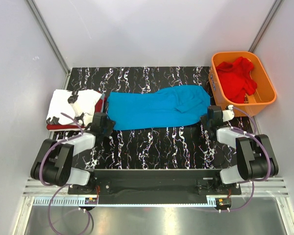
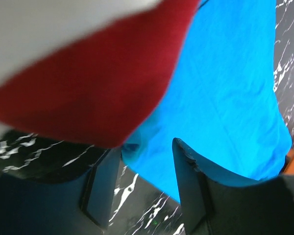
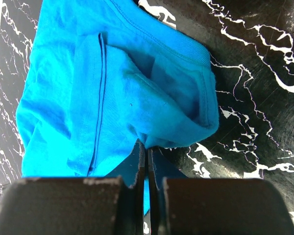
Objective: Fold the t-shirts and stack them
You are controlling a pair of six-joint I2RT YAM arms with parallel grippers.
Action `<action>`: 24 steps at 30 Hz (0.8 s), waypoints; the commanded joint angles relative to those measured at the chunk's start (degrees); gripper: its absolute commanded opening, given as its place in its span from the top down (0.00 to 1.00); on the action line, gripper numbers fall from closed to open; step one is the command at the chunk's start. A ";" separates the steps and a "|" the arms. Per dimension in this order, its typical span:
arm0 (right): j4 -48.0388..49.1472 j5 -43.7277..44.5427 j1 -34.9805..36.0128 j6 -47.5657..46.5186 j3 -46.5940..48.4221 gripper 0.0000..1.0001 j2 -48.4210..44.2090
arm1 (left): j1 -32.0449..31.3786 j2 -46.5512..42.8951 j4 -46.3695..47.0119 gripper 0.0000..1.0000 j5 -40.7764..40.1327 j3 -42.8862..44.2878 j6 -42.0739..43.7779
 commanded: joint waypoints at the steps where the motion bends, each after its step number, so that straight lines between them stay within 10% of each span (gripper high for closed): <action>1: 2.13 2.27 0.71 -0.86 0.15 1.00 -0.98 | -1.55 3.34 -4.55 0.48 -6.94 3.38 -3.41; 5: 2.13 2.63 0.80 -0.95 -0.11 1.00 -1.68 | -2.08 5.01 -7.11 0.64 -8.44 5.77 -3.59; 8: 1.69 3.24 0.80 -1.56 0.06 1.00 -2.56 | -2.00 4.58 -9.03 1.00 -10.10 7.78 -1.23; 18: -9.10 6.14 2.64 -9.03 5.68 1.00 -10.11 | -1.73 -6.66 -20.55 1.00 -15.82 13.67 7.91; 24: -28.17 8.25 3.00 -14.30 20.43 1.00 -17.32 | -0.15 -11.41 -38.35 1.00 -15.65 31.58 16.18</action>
